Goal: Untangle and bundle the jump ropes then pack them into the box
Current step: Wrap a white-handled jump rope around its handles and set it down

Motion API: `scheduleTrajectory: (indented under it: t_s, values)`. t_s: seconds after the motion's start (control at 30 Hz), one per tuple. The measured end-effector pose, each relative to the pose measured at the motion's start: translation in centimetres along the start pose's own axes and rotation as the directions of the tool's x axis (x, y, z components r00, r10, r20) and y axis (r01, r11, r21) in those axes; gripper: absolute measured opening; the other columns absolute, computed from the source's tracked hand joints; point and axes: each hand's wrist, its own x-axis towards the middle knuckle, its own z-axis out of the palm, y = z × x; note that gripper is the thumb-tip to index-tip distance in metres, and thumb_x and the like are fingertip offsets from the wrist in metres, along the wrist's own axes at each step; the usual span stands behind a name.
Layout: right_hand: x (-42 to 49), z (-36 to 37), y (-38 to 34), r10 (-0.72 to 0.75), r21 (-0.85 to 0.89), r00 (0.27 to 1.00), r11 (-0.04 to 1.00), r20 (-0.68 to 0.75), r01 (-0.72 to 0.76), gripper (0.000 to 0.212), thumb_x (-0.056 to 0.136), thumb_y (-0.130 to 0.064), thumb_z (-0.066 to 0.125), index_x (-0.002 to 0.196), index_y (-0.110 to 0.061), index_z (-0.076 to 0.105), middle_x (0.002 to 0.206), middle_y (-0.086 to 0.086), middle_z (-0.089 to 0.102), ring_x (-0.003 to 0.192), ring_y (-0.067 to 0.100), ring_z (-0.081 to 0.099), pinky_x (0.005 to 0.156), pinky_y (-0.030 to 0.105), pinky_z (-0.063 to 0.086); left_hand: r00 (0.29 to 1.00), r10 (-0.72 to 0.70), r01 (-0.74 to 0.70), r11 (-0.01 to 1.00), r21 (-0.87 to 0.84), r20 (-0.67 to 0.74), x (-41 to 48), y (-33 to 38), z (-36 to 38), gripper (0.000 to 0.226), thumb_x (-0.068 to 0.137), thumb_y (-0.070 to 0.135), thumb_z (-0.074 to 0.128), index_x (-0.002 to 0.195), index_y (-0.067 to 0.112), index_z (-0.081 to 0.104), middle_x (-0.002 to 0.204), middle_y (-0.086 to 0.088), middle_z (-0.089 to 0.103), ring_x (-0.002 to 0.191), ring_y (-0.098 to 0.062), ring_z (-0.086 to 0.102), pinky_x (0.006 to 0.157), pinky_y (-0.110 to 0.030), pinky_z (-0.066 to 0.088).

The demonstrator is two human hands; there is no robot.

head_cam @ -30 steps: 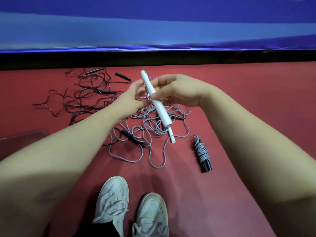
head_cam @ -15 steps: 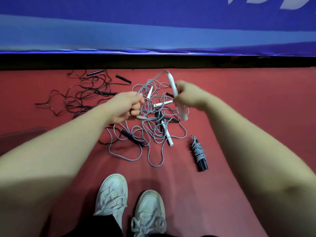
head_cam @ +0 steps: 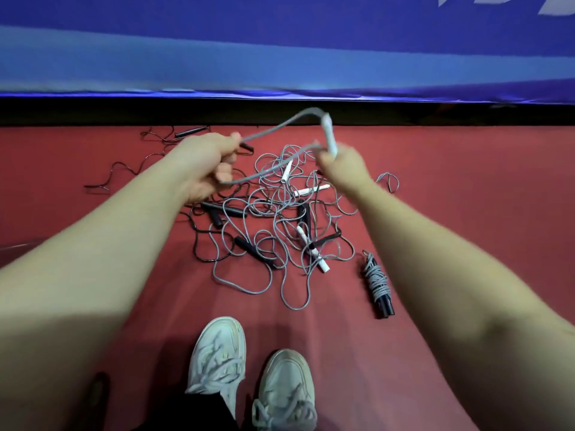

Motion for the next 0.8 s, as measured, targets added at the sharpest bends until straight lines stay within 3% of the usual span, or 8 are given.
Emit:
scheduleTrajectory:
  t_s: [0.07,0.13,0.27,0.37,0.53,0.63,0.7,0.8]
  values:
    - [0.7,-2.8,-4.2,-0.227,-0.043,0.973,0.974,-0.049,0.225,0.034,0.094,-0.037,0.053,0.065,-0.019,0.045,0.064,0.001,0.048,0.056,0.014,0.04,0.053,0.028,0.028,0.998,0.066,-0.067,0.968,0.242,0.013,0.5,-0.5,0.1,0.014,0.095,0.016,0.055,0.083,0.015,0.049,0.063,0.001,0.034,0.032,-0.002,0.027,0.033,-0.013,0.021]
    - [0.9,-3.8,-8.1,-0.365,-0.181,0.928,0.91,0.078,0.374,0.031,0.091,-0.036,0.056,0.068,-0.017,0.048,0.065,0.0,0.048,0.058,0.014,0.04,0.056,0.03,0.028,0.993,0.092,-0.108,0.966,0.234,0.078,0.4,-0.3,1.6,0.017,0.091,0.007,0.058,0.103,0.017,0.05,0.071,0.001,0.042,0.033,0.0,0.034,0.036,-0.011,0.023]
    - [0.0,-3.5,-10.6,-0.282,0.193,0.944,0.949,0.173,0.248,0.02,0.091,-0.025,0.058,0.081,-0.008,0.061,0.058,0.001,0.049,0.043,0.011,0.04,0.046,0.024,0.034,0.953,0.2,-0.259,0.927,0.27,0.229,0.4,0.2,4.9,0.044,0.078,-0.01,0.057,0.11,0.019,0.05,0.083,-0.003,0.045,0.038,0.0,0.04,0.038,-0.012,0.03]
    - [-1.0,-3.5,-10.2,-0.249,0.369,0.951,0.914,0.181,0.169,0.024,0.092,-0.025,0.057,0.072,-0.013,0.057,0.054,-0.001,0.049,0.038,0.008,0.038,0.041,0.021,0.032,0.953,0.29,-0.303,0.905,0.298,0.086,0.8,-0.3,5.7,0.032,0.09,-0.002,0.055,0.12,0.007,0.053,0.072,-0.001,0.048,0.034,0.004,0.039,0.037,-0.01,0.03]
    - [-0.8,-3.9,-8.2,-0.185,0.148,0.983,0.972,0.004,0.183,0.03,0.089,-0.035,0.06,0.073,-0.01,0.062,0.07,0.005,0.06,0.052,0.011,0.045,0.052,0.025,0.034,0.974,0.226,-0.189,0.735,0.651,0.028,1.1,-1.7,4.3,0.04,0.1,0.036,0.042,0.072,0.014,0.059,0.072,-0.001,0.062,0.069,-0.016,0.053,0.065,-0.026,0.037]
    - [-0.5,-3.1,-4.2,0.029,0.172,0.999,0.984,0.041,-0.036,0.038,0.088,-0.044,0.06,0.084,-0.008,0.068,0.075,0.008,0.058,0.06,0.014,0.044,0.055,0.027,0.034,0.995,-0.078,0.065,0.977,0.202,0.055,0.9,-2.0,2.8,0.044,0.1,0.039,0.042,0.061,0.018,0.043,0.05,0.005,0.052,0.059,-0.016,0.052,0.069,-0.034,0.046]
    - [-1.0,-1.4,-1.2,0.207,0.225,0.941,0.936,0.267,-0.27,0.037,0.088,-0.047,0.059,0.079,-0.012,0.063,0.069,0.004,0.051,0.056,0.013,0.042,0.054,0.025,0.035,0.965,-0.221,0.23,0.972,-0.051,0.139,0.6,-1.9,1.8,0.039,0.1,0.034,0.041,0.066,0.018,0.039,0.047,0.006,0.04,0.044,-0.009,0.042,0.058,-0.029,0.05]
    - [-1.5,1.7,0.9,0.322,0.413,0.771,0.698,0.549,-0.585,0.029,0.091,-0.039,0.057,0.076,-0.016,0.048,0.065,0.001,0.042,0.054,0.012,0.04,0.052,0.024,0.039,0.952,-0.247,0.266,0.96,-0.087,0.179,0.7,-2.2,1.1,0.03,0.101,0.023,0.039,0.072,0.019,0.038,0.049,0.007,0.037,0.039,-0.005,0.031,0.04,-0.016,0.033]
